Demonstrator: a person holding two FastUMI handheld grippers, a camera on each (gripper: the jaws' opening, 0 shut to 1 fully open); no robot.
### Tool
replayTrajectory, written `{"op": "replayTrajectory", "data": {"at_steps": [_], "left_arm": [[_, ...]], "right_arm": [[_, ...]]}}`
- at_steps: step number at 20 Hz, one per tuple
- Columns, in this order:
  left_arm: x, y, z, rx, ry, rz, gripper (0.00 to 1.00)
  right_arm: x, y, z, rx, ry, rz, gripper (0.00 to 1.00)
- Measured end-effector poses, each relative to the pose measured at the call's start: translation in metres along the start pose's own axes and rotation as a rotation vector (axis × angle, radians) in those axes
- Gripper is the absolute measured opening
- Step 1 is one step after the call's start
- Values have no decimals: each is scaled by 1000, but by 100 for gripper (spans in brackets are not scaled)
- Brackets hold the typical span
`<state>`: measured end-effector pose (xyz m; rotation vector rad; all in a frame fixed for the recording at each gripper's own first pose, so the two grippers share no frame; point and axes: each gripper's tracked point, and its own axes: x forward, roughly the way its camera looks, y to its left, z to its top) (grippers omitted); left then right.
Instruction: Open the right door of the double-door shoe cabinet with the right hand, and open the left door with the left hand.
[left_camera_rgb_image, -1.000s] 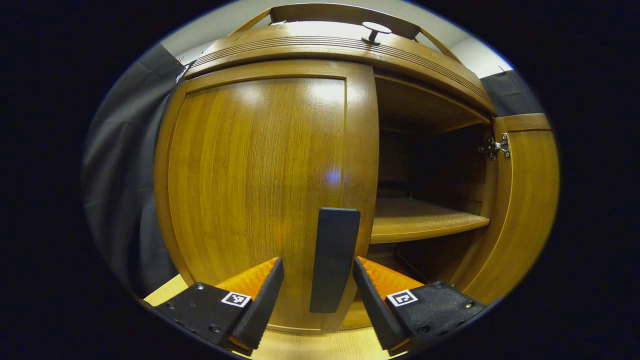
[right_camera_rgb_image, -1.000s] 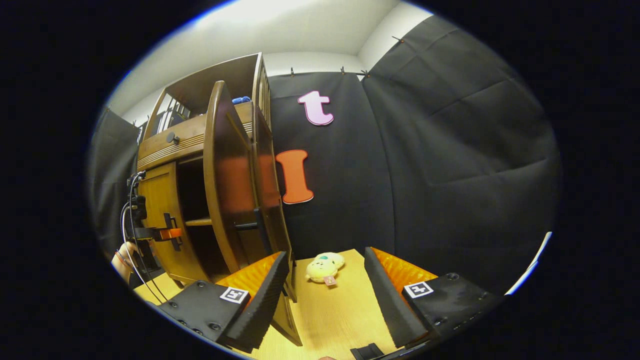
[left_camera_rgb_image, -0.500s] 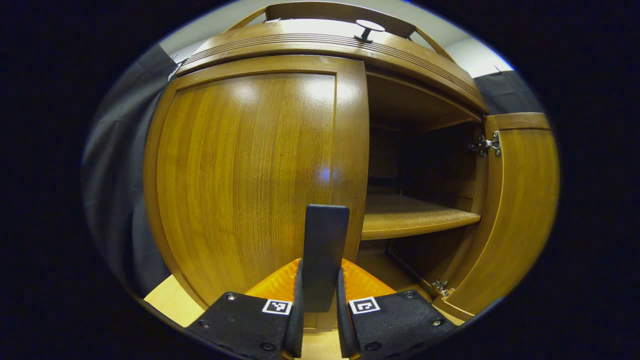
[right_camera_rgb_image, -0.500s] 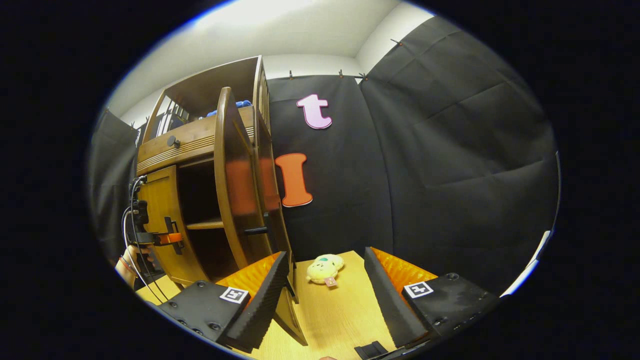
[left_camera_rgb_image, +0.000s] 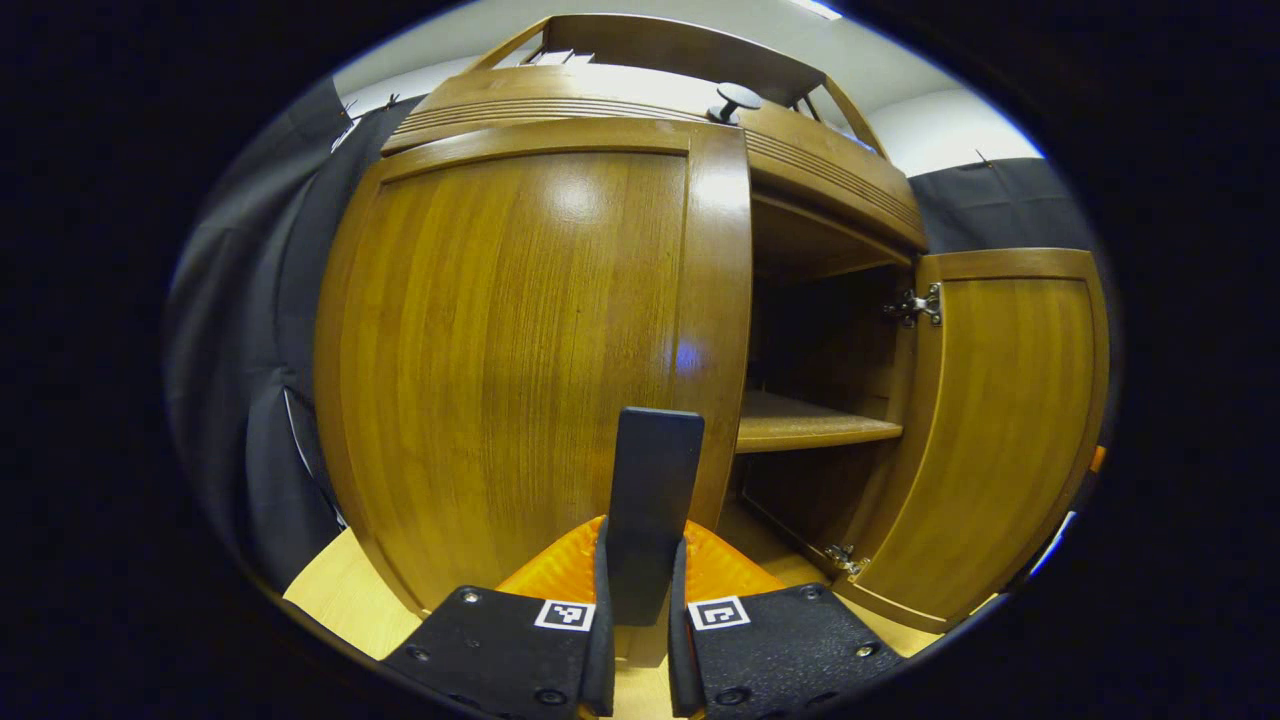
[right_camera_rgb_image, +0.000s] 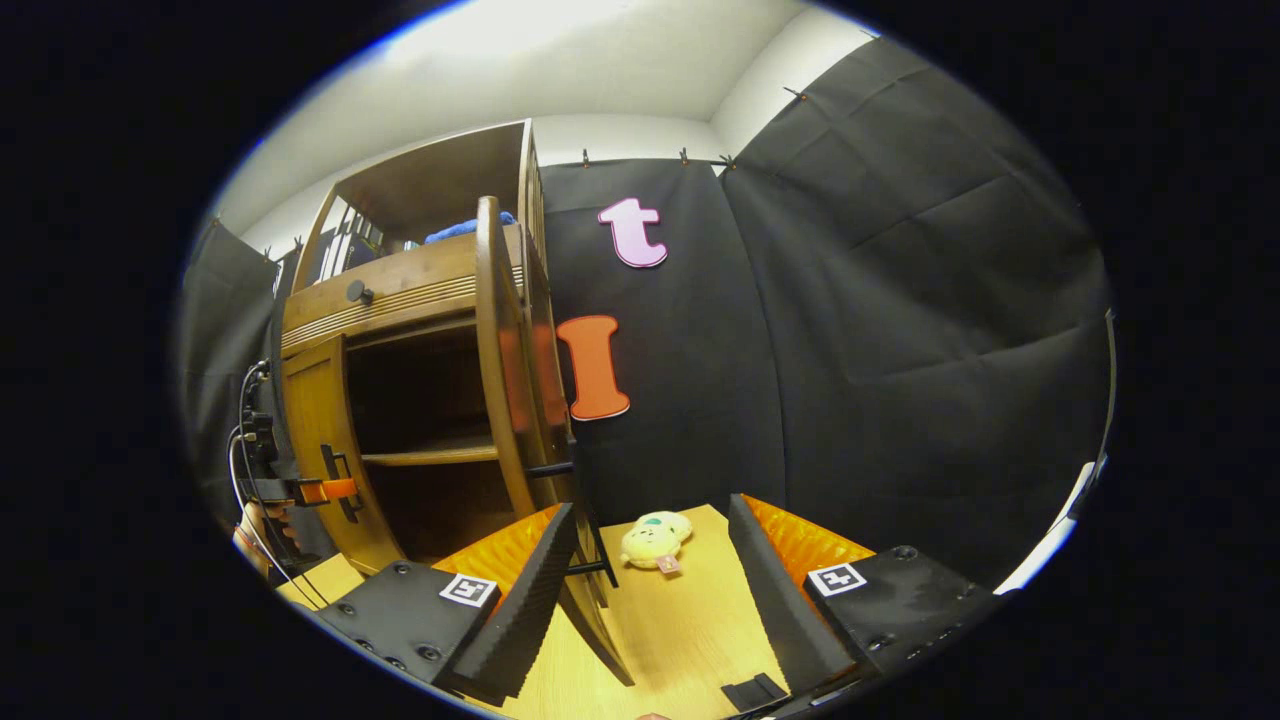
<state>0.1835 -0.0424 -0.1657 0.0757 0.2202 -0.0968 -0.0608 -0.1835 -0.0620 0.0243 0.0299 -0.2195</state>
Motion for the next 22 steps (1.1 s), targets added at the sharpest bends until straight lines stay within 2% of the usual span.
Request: {"op": "replayTrajectory", "data": {"at_steps": [3, 10, 19, 22], "left_arm": [[-27, 7, 0, 17, 5, -10, 21], [-82, 31, 2, 33, 12, -34, 20], [-141, 85, 8, 35, 3, -12, 17], [-154, 100, 10, 32, 0, -5, 15]], "right_arm": [[-8, 13, 7, 1, -9, 10, 100], [-33, 45, 17, -15, -26, 27, 98], [-42, 97, 16, -26, -15, 75, 100], [-39, 110, 12, -24, -4, 89, 89]]}}
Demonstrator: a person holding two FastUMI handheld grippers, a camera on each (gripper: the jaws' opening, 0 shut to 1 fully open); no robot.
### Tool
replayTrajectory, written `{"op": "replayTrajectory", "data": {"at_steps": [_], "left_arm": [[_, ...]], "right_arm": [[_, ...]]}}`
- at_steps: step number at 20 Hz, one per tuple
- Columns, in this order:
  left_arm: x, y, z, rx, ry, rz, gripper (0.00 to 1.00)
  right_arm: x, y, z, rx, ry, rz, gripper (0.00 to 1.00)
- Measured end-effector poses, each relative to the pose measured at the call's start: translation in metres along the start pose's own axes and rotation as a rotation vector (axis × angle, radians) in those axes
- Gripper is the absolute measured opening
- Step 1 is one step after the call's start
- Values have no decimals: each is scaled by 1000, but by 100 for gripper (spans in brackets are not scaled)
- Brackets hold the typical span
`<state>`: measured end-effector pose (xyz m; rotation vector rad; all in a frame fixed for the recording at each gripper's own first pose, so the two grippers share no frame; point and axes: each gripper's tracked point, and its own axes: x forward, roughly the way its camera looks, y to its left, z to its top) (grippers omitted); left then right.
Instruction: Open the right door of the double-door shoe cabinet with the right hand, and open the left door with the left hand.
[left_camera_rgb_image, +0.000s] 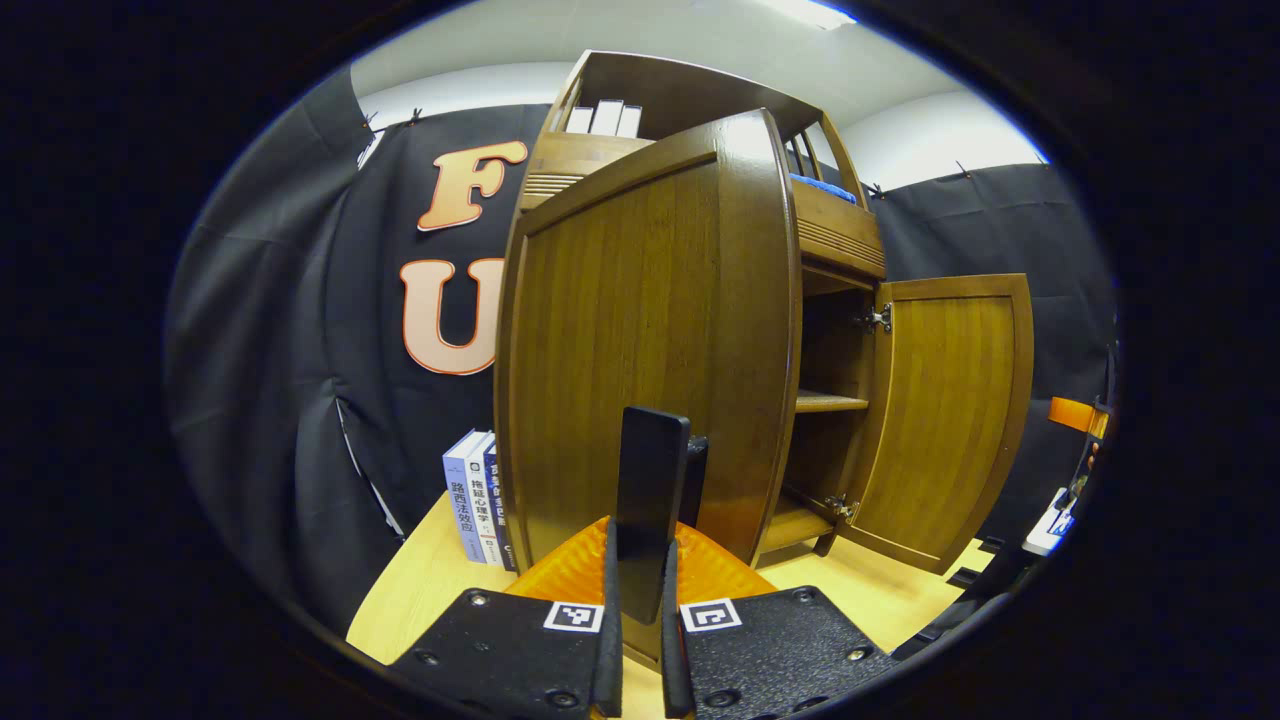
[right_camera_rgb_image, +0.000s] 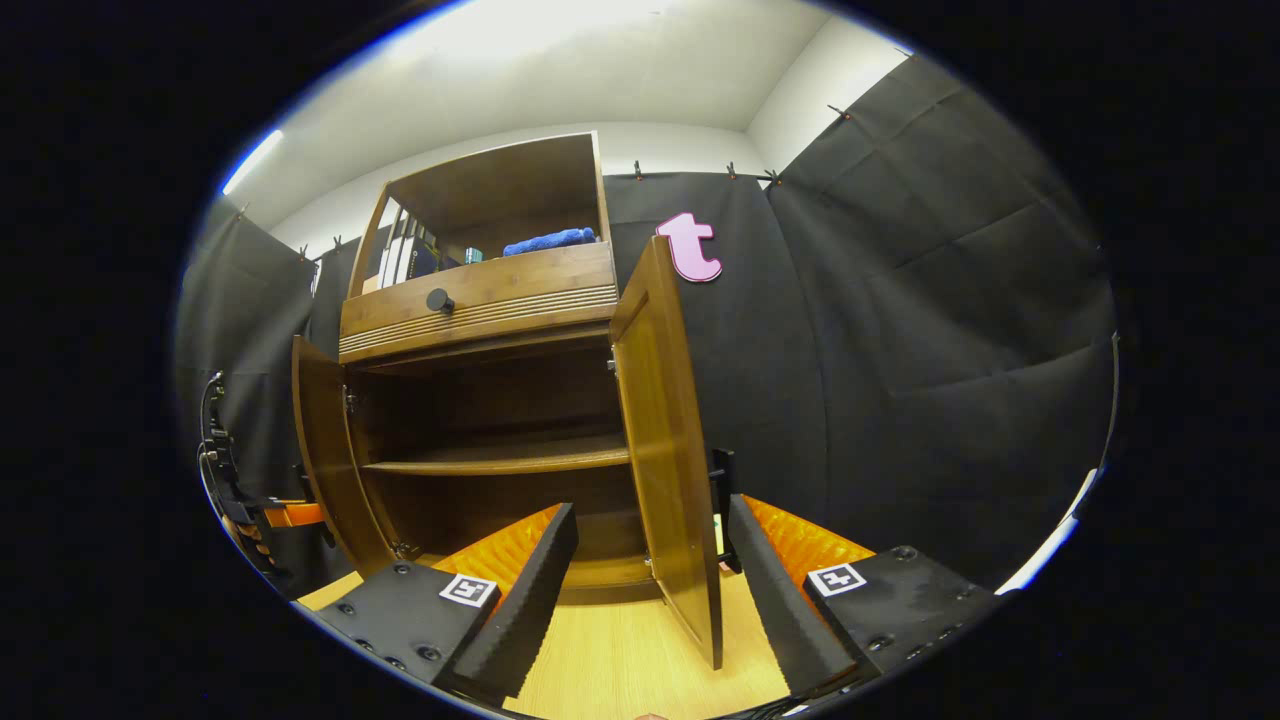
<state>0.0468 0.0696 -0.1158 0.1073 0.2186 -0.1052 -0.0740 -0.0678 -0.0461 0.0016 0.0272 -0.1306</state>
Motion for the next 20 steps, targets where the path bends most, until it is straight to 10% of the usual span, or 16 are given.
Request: {"op": "replayTrajectory", "data": {"at_steps": [14, 20], "left_arm": [[-40, 107, 6, -3, -22, 178, 1], [-45, 117, 6, -51, -20, 144, 0]], "right_arm": [[13, 58, -7, -16, 30, 65, 100], [17, 74, -7, -28, 36, 85, 98]]}}
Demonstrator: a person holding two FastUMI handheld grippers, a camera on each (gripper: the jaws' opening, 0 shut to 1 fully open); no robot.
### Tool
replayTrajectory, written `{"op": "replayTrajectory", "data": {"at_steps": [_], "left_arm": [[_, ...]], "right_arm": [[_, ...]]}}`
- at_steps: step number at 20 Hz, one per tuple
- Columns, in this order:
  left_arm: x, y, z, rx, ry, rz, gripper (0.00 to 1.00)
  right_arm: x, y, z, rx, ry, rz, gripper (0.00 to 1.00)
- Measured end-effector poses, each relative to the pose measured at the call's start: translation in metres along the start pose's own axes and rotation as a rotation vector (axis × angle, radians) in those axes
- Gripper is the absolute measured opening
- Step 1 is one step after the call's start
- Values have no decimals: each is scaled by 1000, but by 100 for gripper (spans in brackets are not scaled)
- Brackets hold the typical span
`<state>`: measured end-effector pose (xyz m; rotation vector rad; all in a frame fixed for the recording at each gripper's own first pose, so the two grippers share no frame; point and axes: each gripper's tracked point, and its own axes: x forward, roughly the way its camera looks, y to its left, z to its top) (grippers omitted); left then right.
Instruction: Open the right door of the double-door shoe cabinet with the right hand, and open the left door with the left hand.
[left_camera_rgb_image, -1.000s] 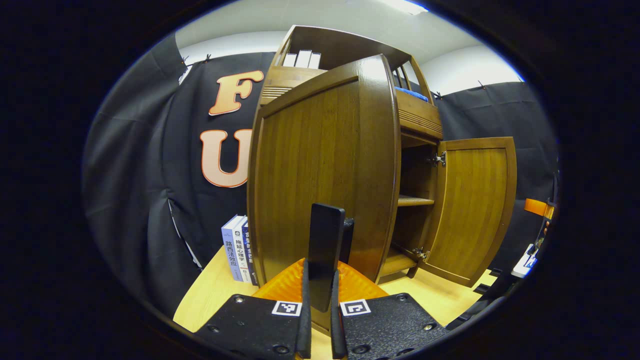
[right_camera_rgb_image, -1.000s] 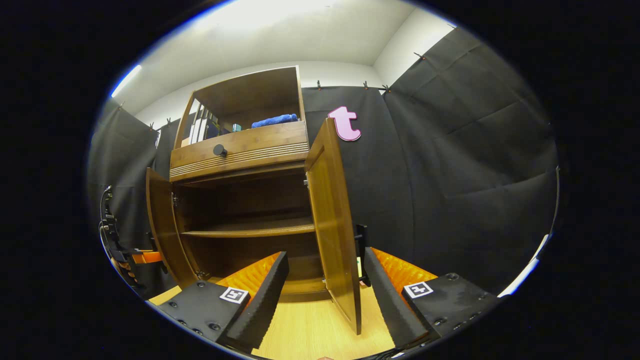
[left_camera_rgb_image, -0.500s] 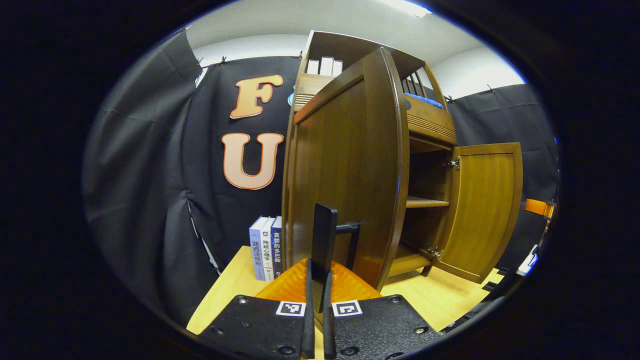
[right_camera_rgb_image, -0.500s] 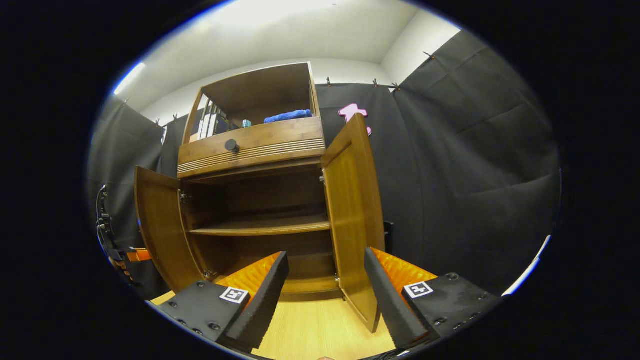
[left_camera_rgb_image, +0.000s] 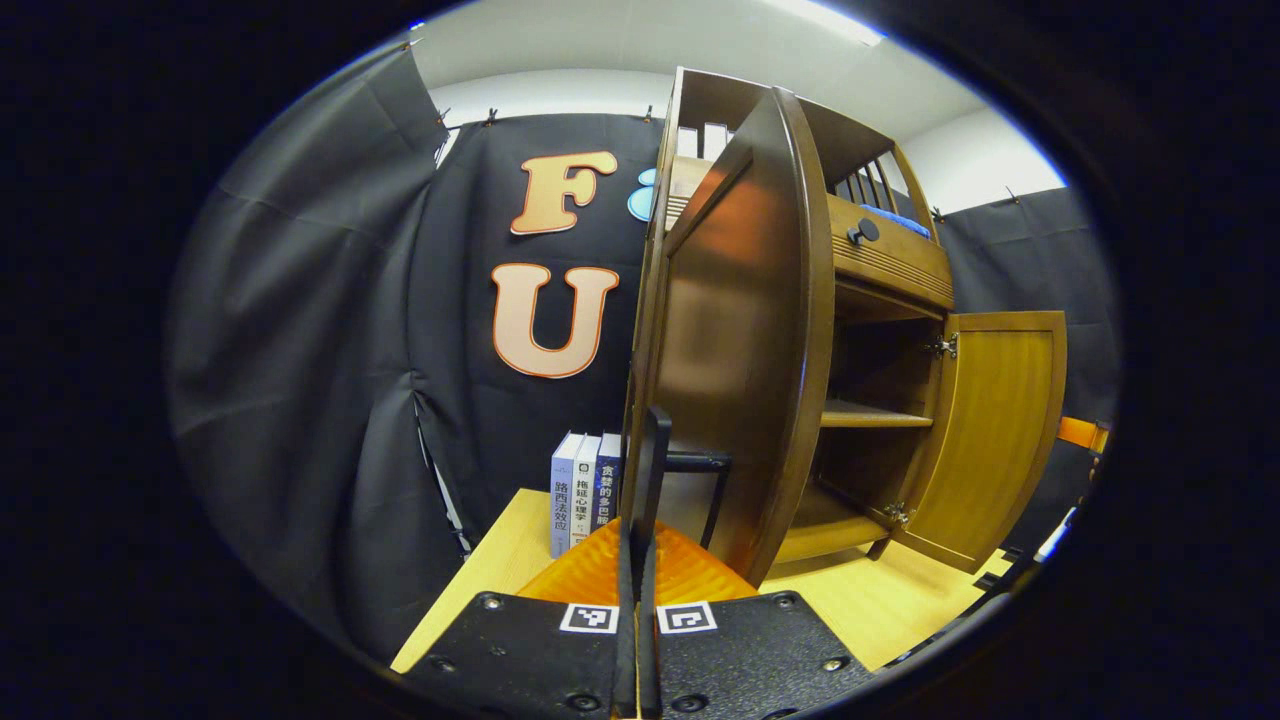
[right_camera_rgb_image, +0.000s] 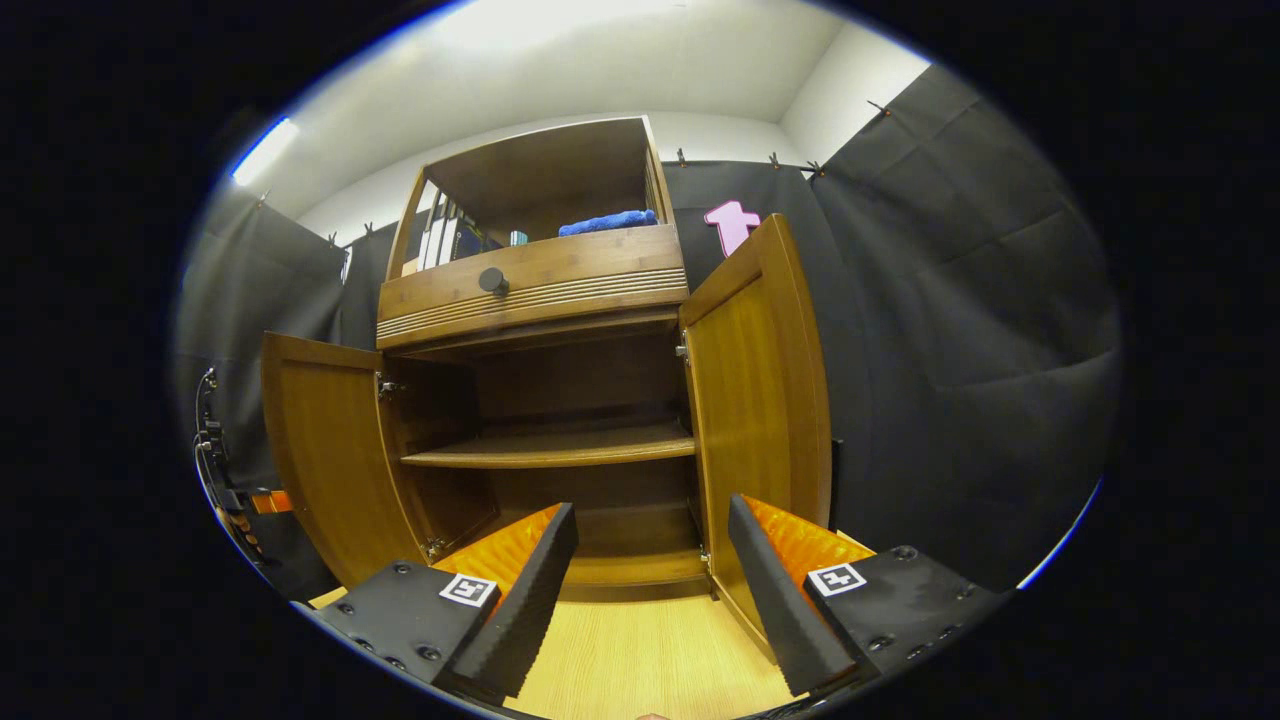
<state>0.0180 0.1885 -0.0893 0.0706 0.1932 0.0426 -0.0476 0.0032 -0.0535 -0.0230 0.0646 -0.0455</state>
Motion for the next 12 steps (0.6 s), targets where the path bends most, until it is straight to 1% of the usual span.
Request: {"op": "replayTrajectory", "data": {"at_steps": [3, 4, 6, 7, 8, 9, 10, 11, 12], "left_arm": [[-1, -2, -1, 6, 4, 2, 0], [-3, -1, -1, -4, 6, 13, 1], [-5, 1, -2, -31, 10, 42, 1], [-8, 1, -3, -35, 16, 53, 2], [-14, -1, -3, -30, 22, 60, 3], [-29, -6, 0, -14, 19, 58, 2], [-40, -8, 7, 4, 4, 66, 2], [-48, -5, 16, 25, -15, 79, 1], [-56, -7, 25, 44, -36, 85, 0]], "right_arm": [[0, 0, -2, 0, 4, 3, 98], [0, 1, -2, -1, 7, 6, 100], [0, 0, -4, -5, 14, 10, 100], [0, -2, -5, -6, 16, 10, 98], [-1, -2, -5, -4, 16, 13, 100], [-1, -2, -4, -1, 16, 16, 100], [0, -2, -4, 2, 16, 19, 98], [0, -3, -4, 3, 15, 22, 100], [0, -3, -5, 3, 16, 24, 98]]}}
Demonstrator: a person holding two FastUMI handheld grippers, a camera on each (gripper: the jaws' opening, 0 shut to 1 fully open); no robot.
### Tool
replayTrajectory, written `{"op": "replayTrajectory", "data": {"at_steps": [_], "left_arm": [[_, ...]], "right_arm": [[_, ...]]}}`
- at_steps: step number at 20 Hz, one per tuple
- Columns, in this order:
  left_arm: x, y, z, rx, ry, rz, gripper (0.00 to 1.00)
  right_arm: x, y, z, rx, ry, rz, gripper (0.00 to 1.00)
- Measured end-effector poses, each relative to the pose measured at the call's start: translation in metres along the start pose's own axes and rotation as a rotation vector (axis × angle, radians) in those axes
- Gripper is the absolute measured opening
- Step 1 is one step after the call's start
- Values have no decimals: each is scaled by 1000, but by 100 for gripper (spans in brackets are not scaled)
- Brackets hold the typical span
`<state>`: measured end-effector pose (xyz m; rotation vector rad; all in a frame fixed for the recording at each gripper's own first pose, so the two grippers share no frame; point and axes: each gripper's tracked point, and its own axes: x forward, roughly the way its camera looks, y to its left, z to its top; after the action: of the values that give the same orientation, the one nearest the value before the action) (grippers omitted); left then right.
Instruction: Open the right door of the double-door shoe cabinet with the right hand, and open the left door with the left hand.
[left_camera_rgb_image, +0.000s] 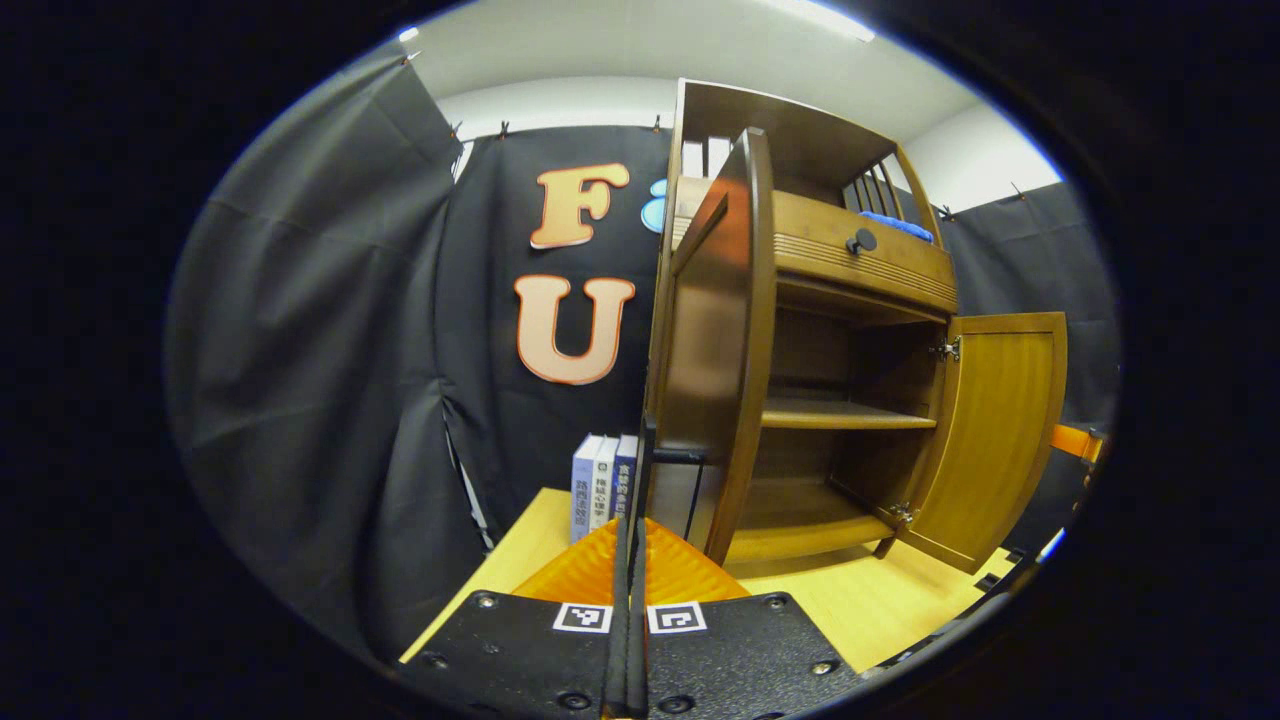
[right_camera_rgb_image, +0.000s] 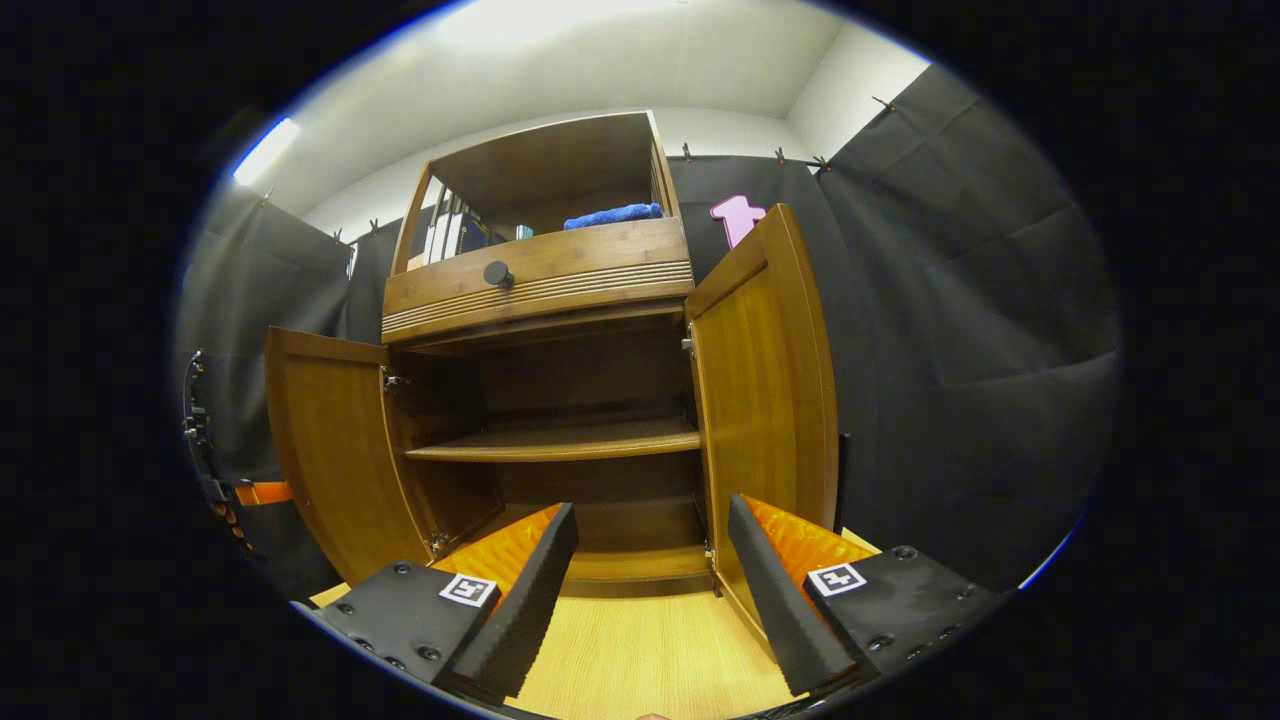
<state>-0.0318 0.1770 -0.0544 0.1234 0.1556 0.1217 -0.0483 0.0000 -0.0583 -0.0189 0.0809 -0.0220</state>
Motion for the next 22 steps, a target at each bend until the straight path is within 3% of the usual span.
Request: {"op": "replayTrajectory", "data": {"at_steps": [3, 4, 6, 7, 11, 13, 14, 15, 16, 19, 20, 22], "left_arm": [[-30, -18, 13, 21, -45, 10, 0], [-35, -24, 17, 18, -47, 11, 6], [-41, -36, 24, 11, -52, 5, 6], [-44, -44, 27, 13, -59, -3, 16], [-52, -66, 47, 22, -101, -5, 35], [-53, -76, 54, 19, -116, 2, 50], [-55, -82, 56, 15, -120, -3, 55], [-56, -87, 58, 10, -123, -7, 60], [-57, -93, 61, 4, -134, -17, 60], [-56, -101, 71, 0, -152, -21, 76], [-55, -104, 72, -1, -154, -17, 78], [-54, -108, 73, -2, -147, -13, 77]], "right_arm": [[-1, 0, -1, -1, 7, 6, 98], [-3, 1, 0, -3, 7, 8, 98], [-6, 1, 3, -10, 1, 13, 98], [-9, 1, 5, -15, -5, 15, 98], [-18, -5, 8, -22, -14, 19, 100], [-19, -8, 7, -20, -11, 22, 98], [-19, -9, 8, -20, -10, 22, 89], [-19, -11, 9, -21, -11, 22, 89], [-20, -13, 10, -20, -13, 21, 98], [-20, -19, 13, -14, -23, 19, 98], [-20, -22, 13, -13, -24, 16, 93], [-21, -25, 14, -11, -25, 14, 100]]}}
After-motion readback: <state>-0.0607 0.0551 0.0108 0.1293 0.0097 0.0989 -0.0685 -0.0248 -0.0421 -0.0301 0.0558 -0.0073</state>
